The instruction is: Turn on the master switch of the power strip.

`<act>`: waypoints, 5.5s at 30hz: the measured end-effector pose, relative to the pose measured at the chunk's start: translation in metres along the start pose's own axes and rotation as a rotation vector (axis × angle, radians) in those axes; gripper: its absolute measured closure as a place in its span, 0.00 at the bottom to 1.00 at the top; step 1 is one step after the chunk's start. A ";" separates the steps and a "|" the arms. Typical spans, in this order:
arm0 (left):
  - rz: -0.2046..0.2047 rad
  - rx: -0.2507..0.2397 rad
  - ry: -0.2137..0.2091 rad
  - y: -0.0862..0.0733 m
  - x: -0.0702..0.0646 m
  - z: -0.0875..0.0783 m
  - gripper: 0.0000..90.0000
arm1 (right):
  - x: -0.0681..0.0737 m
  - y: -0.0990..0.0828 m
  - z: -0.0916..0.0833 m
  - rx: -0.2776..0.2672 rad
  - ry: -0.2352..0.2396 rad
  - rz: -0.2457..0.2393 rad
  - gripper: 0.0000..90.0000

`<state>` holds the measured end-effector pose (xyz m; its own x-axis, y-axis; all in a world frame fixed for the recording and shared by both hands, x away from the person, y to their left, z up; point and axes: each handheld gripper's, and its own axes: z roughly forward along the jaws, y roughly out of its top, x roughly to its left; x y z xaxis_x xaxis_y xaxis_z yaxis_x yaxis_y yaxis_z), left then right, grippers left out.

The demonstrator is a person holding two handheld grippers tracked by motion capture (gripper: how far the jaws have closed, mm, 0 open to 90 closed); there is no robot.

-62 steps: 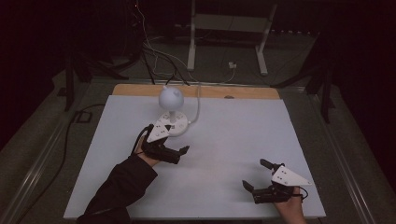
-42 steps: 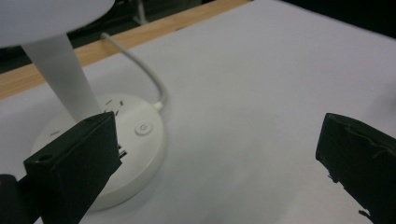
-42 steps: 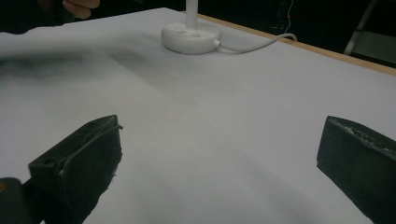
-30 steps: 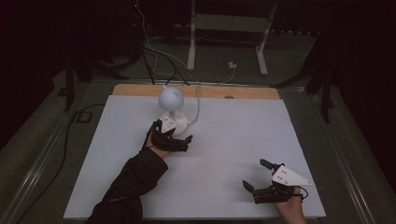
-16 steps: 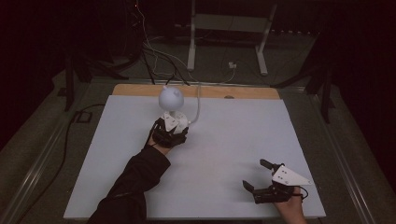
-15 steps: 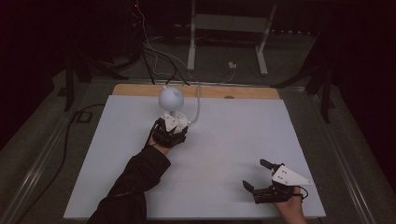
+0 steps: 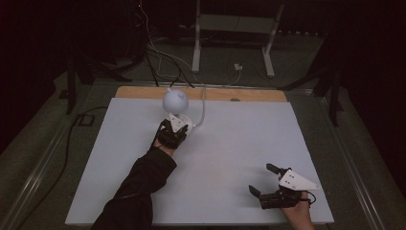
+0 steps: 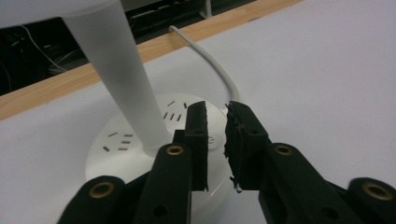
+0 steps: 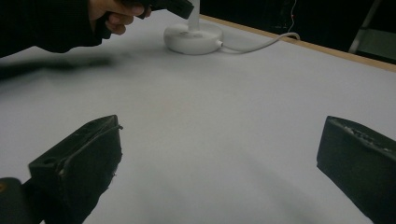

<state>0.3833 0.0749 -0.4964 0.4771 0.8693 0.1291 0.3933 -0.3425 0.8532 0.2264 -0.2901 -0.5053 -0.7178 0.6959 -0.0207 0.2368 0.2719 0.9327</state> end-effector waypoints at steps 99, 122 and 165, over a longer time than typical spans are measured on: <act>0.240 0.171 0.054 0.007 -0.009 0.044 1.00 | 0.003 0.000 0.001 0.016 0.007 -0.005 0.00; 0.275 0.237 0.025 0.014 -0.004 0.045 1.00 | 0.003 0.000 -0.002 0.012 0.010 -0.001 0.00; 0.174 0.181 -0.127 0.034 0.008 -0.005 1.00 | 0.002 0.000 -0.002 0.002 0.009 0.005 0.00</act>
<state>0.3964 0.0717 -0.4642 0.6402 0.7439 0.1917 0.4253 -0.5510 0.7180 0.2241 -0.2901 -0.5043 -0.7227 0.6910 -0.0130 0.2413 0.2699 0.9322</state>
